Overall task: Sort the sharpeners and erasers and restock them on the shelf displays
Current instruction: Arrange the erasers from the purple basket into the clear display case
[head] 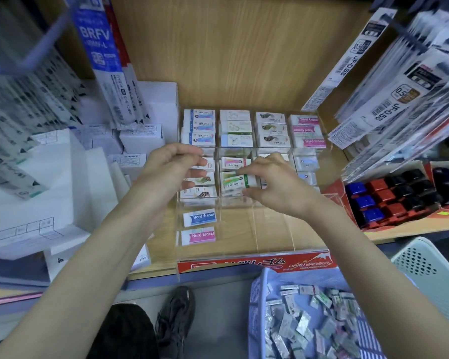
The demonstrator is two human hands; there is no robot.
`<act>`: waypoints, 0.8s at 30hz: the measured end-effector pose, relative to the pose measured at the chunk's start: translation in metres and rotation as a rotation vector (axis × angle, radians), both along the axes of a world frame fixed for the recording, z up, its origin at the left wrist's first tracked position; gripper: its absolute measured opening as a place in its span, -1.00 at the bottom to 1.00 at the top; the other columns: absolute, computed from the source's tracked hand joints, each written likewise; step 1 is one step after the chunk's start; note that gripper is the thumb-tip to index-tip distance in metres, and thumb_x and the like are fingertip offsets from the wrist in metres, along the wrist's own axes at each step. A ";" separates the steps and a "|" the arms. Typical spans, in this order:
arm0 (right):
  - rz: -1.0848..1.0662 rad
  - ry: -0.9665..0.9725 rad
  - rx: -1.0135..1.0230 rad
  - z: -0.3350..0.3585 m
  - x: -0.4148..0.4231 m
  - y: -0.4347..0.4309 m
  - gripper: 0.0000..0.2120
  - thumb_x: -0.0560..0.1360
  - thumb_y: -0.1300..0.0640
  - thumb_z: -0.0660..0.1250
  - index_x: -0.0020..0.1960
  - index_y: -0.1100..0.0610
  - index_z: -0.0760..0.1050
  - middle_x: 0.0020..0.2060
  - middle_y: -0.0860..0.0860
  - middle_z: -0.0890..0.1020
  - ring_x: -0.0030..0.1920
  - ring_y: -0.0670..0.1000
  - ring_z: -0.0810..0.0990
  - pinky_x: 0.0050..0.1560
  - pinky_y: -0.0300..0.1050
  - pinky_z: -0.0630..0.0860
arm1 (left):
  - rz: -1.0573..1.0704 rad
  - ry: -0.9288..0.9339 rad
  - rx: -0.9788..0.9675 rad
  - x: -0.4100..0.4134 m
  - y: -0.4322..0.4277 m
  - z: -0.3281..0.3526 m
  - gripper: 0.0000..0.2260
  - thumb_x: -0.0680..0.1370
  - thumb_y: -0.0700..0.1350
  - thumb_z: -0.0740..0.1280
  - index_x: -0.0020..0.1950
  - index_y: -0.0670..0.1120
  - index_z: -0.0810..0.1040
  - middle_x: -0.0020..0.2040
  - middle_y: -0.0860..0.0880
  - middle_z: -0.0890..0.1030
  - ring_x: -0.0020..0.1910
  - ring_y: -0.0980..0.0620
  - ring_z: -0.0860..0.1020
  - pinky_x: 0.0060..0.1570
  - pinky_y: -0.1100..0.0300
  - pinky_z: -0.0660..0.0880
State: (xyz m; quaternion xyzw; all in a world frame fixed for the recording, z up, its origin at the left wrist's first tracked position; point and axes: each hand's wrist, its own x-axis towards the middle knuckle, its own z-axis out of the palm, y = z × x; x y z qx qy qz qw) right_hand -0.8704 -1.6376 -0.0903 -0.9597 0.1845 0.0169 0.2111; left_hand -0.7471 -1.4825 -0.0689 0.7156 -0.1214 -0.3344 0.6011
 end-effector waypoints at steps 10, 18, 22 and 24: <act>0.007 -0.120 0.035 -0.003 -0.014 0.011 -0.57 0.47 0.36 0.16 0.28 0.09 0.49 0.20 -0.06 0.51 0.19 -0.03 0.26 0.13 -0.40 0.17 | -0.018 -0.030 0.006 -0.001 -0.002 -0.001 -0.87 0.57 -0.19 0.26 -0.07 -0.02 0.58 -0.14 0.03 0.66 -0.19 0.13 0.63 -0.18 0.25 0.47; -0.134 -0.348 0.171 0.000 -0.134 0.031 -0.70 0.46 0.32 0.17 0.08 0.13 0.59 -0.03 -0.04 0.61 0.03 -0.14 0.50 0.08 -0.44 0.33 | -0.639 -0.392 -0.009 -0.075 0.012 0.008 -0.91 0.54 -0.13 0.32 -0.01 0.04 0.57 -0.07 0.06 0.60 -0.08 0.07 0.57 -0.02 0.24 0.47; -0.376 -0.202 0.311 -0.030 -0.229 0.036 -0.72 0.53 0.37 0.22 0.03 0.05 0.58 -0.09 -0.11 0.63 -0.03 -0.19 0.53 -0.05 -0.43 0.40 | -1.034 -0.453 0.094 -0.149 0.008 -0.033 -0.91 0.56 -0.15 0.30 0.04 -0.06 0.56 -0.21 0.19 0.54 -0.25 0.31 0.49 -0.21 0.47 0.39; -0.446 -0.089 0.387 -0.061 -0.265 0.038 -0.70 0.52 0.38 0.22 0.01 0.00 0.55 -0.06 -0.05 0.64 -0.05 -0.16 0.54 -0.07 -0.32 0.42 | -1.148 -0.464 0.165 -0.178 -0.004 -0.070 -0.89 0.57 -0.16 0.29 0.07 -0.11 0.55 -0.22 0.22 0.50 -0.29 0.36 0.47 -0.26 0.51 0.35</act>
